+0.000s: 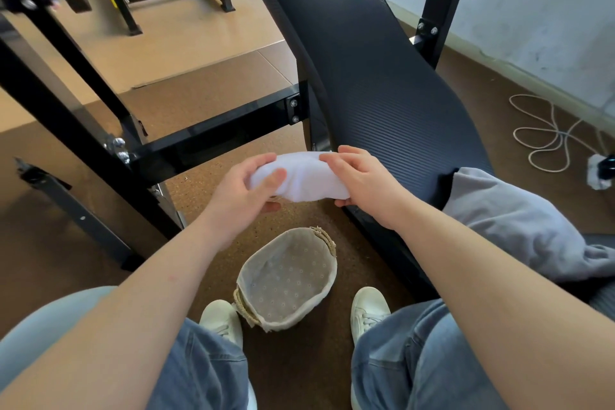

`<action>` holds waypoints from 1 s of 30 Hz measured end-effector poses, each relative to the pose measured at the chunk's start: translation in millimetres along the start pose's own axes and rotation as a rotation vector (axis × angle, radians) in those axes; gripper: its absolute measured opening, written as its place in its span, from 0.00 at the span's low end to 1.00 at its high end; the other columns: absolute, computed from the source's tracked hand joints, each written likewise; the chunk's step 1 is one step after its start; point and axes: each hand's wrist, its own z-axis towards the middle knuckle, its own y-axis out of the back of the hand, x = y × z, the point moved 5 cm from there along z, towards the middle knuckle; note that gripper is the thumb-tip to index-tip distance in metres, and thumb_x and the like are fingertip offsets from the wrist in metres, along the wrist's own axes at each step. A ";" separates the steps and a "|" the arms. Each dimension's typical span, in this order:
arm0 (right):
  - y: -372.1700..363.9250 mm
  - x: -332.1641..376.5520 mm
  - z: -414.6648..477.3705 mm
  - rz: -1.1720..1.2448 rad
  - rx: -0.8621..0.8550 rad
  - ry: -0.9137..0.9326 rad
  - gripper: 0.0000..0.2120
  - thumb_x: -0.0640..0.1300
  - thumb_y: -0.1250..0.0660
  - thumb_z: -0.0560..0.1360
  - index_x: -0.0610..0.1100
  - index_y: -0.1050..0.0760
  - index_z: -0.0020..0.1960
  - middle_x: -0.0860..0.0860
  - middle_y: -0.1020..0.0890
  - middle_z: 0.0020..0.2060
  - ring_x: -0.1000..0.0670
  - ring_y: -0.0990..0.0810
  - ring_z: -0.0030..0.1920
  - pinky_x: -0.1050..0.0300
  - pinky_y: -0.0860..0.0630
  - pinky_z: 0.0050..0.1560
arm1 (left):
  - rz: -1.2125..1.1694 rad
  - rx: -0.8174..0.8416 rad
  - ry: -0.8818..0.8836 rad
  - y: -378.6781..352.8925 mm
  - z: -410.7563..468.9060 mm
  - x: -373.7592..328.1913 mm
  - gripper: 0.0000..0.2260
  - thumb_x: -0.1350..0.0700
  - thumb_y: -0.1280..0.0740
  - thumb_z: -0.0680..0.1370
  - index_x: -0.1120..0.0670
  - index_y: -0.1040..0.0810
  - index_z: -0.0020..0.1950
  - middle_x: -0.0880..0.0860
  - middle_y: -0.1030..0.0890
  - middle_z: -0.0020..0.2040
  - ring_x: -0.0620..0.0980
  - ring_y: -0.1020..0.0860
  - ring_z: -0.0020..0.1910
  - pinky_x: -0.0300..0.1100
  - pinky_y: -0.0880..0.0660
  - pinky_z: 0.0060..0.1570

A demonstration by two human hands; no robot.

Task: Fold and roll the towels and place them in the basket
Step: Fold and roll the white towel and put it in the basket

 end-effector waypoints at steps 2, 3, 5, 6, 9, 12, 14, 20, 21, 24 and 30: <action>-1.9 0.7 -4.0 -0.019 -0.055 0.014 0.14 0.50 0.39 0.85 0.51 0.21 0.67 0.51 0.31 0.71 0.50 0.26 0.62 0.55 0.16 0.51 | -0.169 -0.071 0.037 -1.0 -7.3 0.5 0.14 0.47 0.34 0.83 0.47 0.24 0.67 0.45 0.26 0.62 0.50 0.22 0.59 0.43 0.16 0.46; -4.0 0.9 -6.4 -0.024 -0.060 0.016 0.13 0.48 0.37 0.84 0.53 0.21 0.66 0.51 0.31 0.71 0.50 0.27 0.63 0.52 0.17 0.55 | -0.208 -0.120 0.047 -0.1 -11.3 1.1 0.11 0.49 0.35 0.83 0.47 0.23 0.65 0.45 0.26 0.61 0.50 0.22 0.59 0.46 0.15 0.47; -11.2 -0.9 -10.9 0.007 -0.010 -0.019 0.18 0.45 0.32 0.81 0.55 0.26 0.70 0.52 0.31 0.70 0.48 0.26 0.64 0.51 0.17 0.57 | -0.274 -0.186 0.087 2.6 -17.6 4.6 0.09 0.54 0.34 0.83 0.49 0.22 0.63 0.46 0.27 0.60 0.51 0.22 0.58 0.51 0.15 0.48; -15.3 -2.6 -12.2 0.040 0.030 -0.047 0.24 0.43 0.30 0.80 0.55 0.30 0.73 0.52 0.30 0.69 0.47 0.25 0.64 0.50 0.17 0.57 | -0.303 -0.199 0.105 4.8 -19.9 6.8 0.09 0.56 0.33 0.83 0.49 0.23 0.63 0.46 0.27 0.59 0.52 0.22 0.58 0.53 0.15 0.48; -24.9 -4.5 -14.5 0.001 0.155 -0.112 0.30 0.43 0.26 0.77 0.54 0.33 0.75 0.52 0.27 0.61 0.49 0.22 0.58 0.54 0.16 0.51 | -0.359 -0.160 0.120 15.6 -26.4 7.6 0.09 0.59 0.33 0.83 0.49 0.23 0.62 0.50 0.26 0.61 0.56 0.22 0.59 0.59 0.17 0.52; -33.6 -3.4 -13.7 -0.168 0.251 -0.100 0.22 0.53 0.30 0.80 0.53 0.29 0.72 0.54 0.23 0.61 0.53 0.23 0.58 0.63 0.25 0.48 | -0.316 -0.062 0.120 28.3 -33.5 9.9 0.09 0.62 0.34 0.82 0.50 0.22 0.60 0.53 0.25 0.61 0.60 0.23 0.60 0.65 0.19 0.55; -38.4 -2.1 -9.2 -0.158 0.261 -0.073 0.23 0.58 0.33 0.80 0.54 0.29 0.73 0.53 0.22 0.64 0.51 0.22 0.62 0.60 0.24 0.55 | -0.292 0.008 0.122 33.8 -36.8 12.8 0.09 0.63 0.34 0.82 0.50 0.23 0.58 0.55 0.25 0.59 0.61 0.22 0.57 0.68 0.21 0.55; -71.0 -4.1 5.4 0.159 0.447 -0.143 0.24 0.50 0.27 0.78 0.51 0.28 0.72 0.49 0.17 0.60 0.46 0.16 0.58 0.44 0.17 0.58 | -0.263 0.107 0.082 29.8 -38.4 28.0 0.14 0.59 0.32 0.81 0.45 0.23 0.64 0.53 0.23 0.63 0.56 0.19 0.58 0.52 0.17 0.51; -76.2 -9.3 9.2 0.184 0.448 -0.163 0.23 0.49 0.26 0.77 0.50 0.26 0.70 0.49 0.16 0.59 0.45 0.16 0.58 0.42 0.17 0.57 | -0.195 0.050 0.061 30.3 -36.1 34.8 0.16 0.56 0.31 0.81 0.43 0.25 0.66 0.51 0.24 0.66 0.54 0.20 0.60 0.51 0.17 0.53; -90.5 -31.1 20.6 0.220 0.333 -0.258 0.24 0.47 0.25 0.75 0.49 0.26 0.69 0.49 0.17 0.57 0.44 0.18 0.58 0.38 0.19 0.60 | 0.060 -0.288 0.067 39.8 -32.1 59.6 0.20 0.51 0.29 0.80 0.42 0.28 0.70 0.48 0.28 0.71 0.47 0.25 0.63 0.48 0.21 0.59; -124.2 -62.1 33.2 0.161 0.146 -0.304 0.28 0.49 0.23 0.74 0.48 0.30 0.70 0.52 0.21 0.54 0.50 0.20 0.52 0.48 0.19 0.51 | 0.057 -0.246 0.240 9.6 -31.4 105.2 0.18 0.55 0.38 0.85 0.52 0.28 0.75 0.50 0.23 0.69 0.48 0.26 0.68 0.35 0.29 0.61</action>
